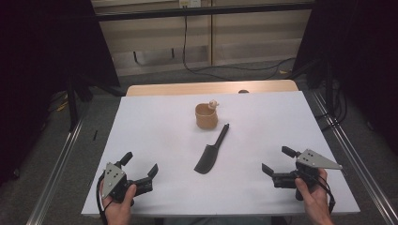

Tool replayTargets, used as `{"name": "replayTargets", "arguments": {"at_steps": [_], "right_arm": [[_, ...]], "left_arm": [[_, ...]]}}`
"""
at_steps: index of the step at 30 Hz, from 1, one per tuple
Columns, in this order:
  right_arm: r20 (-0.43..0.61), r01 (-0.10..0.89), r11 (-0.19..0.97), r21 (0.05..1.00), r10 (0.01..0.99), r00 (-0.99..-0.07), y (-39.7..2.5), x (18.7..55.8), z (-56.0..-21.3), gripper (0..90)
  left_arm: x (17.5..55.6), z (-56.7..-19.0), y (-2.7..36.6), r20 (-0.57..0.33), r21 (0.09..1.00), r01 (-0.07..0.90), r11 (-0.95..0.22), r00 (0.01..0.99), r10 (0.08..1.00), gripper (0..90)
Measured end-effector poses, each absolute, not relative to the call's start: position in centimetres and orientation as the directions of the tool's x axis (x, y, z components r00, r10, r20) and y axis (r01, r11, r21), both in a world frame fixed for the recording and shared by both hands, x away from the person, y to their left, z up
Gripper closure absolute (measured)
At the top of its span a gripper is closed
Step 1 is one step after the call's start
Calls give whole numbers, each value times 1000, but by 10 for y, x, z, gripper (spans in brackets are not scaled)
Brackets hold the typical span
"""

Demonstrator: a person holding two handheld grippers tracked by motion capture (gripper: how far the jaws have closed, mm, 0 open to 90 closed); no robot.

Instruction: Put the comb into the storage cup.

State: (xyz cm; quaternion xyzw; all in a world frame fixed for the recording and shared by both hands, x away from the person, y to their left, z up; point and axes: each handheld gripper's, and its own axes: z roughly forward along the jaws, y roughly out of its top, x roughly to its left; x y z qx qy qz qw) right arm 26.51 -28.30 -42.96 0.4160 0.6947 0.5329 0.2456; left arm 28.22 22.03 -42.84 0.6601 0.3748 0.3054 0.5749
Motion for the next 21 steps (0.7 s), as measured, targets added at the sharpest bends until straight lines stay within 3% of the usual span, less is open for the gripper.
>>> {"name": "replayTargets", "arguments": {"at_steps": [21], "right_arm": [[162, 397, 111, 911, 789, -593, -264, 303, -422, 12]], "left_arm": [[284, -429, 219, -23, 987, 146, -66, 539, 842, 19]]}}
